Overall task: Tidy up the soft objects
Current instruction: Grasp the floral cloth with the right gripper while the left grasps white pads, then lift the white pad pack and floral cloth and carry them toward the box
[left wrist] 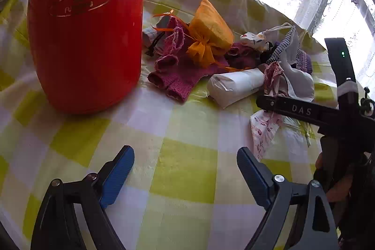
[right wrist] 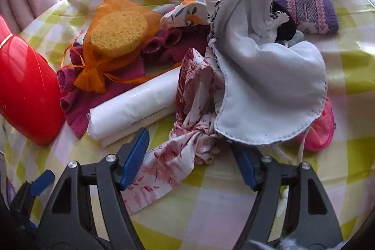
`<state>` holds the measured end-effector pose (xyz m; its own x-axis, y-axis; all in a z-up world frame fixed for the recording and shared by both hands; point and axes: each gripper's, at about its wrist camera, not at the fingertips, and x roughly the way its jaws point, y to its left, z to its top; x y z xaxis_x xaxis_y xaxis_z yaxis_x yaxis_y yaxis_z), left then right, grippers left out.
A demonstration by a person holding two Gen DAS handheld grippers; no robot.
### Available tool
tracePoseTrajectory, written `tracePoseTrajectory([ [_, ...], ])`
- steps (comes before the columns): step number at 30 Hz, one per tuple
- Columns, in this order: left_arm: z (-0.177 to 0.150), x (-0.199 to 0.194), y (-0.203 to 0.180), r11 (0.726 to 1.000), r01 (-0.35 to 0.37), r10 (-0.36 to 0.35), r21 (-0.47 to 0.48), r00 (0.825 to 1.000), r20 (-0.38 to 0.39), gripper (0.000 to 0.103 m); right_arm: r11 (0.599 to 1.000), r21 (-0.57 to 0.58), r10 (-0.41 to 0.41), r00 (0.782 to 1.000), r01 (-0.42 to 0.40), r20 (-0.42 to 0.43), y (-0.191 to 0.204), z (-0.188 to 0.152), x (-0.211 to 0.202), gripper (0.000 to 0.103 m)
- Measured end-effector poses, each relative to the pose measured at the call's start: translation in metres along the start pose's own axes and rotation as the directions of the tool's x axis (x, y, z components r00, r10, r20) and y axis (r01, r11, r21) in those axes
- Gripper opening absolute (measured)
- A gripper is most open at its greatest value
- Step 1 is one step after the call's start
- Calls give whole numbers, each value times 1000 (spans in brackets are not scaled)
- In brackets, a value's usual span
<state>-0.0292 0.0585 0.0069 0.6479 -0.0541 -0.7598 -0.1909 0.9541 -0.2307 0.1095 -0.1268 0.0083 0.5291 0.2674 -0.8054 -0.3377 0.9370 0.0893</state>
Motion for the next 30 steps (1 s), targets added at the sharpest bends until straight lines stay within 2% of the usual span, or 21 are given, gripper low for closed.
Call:
tracePoseTrajectory([
  [1, 0, 0, -1, 1000, -3, 3, 4, 1000, 0, 91, 1000, -21, 8, 1000, -8, 4, -2, -9, -7, 28],
  [5, 0, 2, -9, 999, -19, 19, 35, 1000, -11, 91, 998, -27, 55, 998, -55, 1, -30, -60, -51, 28],
  [8, 7, 6, -32, 989, -16, 15, 150, 1000, 8, 91, 999, -5, 36, 999, -36, 10, -59, -101, -84, 28],
  [10, 18, 13, -60, 953, -55, 45, 297, 998, 42, 91, 1000, 17, 26, 999, -26, 24, -76, -119, -99, 28],
  [13, 41, 37, -100, 882, -97, 80, 462, 995, 56, 91, 999, 29, 26, 998, -28, 53, -86, -130, -108, 28],
  [15, 57, 65, -118, 852, -93, 106, 515, 994, 4, 91, 1000, 20, 10, 998, -11, 56, -84, -127, -107, 28],
  [17, 69, 93, -125, 835, -107, 162, 540, 985, -57, 90, 1000, -1, -10, 999, 10, 52, -78, -120, -102, 30],
  [18, 75, 97, -124, 852, -79, 133, 517, 989, -68, 83, 1000, -4, -10, 999, 10, 52, -77, -121, -102, 31],
  [19, 80, 97, -121, 879, -47, 106, 475, 990, -97, 72, 1000, 0, -4, 999, 4, 54, -78, -122, -103, 31],
  [20, 82, 95, -117, 905, -1, 64, 426, 989, -132, 41, 1000, 8, 6, 998, -7, 56, -81, -123, -105, 31],
  [21, 80, 88, -115, 923, 68, -4, 379, 986, -167, 39, 1000, 17, 18, 998, -19, 57, -82, -122, -105, 31],
  [22, 72, 77, -114, 930, 95, -39, 355, 986, -160, 38, 999, 25, 27, 998, -29, 58, -84, -122, -104, 31],
  [24, 47, 49, -114, 929, 78, -34, 362, 991, -127, 37, 999, 32, 37, 998, -39, 59, -84, -123, -103, 31],
  [27, 3, 11, -99, 951, 128, -86, 283, 984, -157, 38, 999, 31, 38, 998, -40, 60, -84, -122, -102, 31],
  [30, -26, -5, -90, 950, 114, -70, 290, 985, -160, 42, 999, 32, 41, 997, -43, 60, -83, -122, -102, 32],
])
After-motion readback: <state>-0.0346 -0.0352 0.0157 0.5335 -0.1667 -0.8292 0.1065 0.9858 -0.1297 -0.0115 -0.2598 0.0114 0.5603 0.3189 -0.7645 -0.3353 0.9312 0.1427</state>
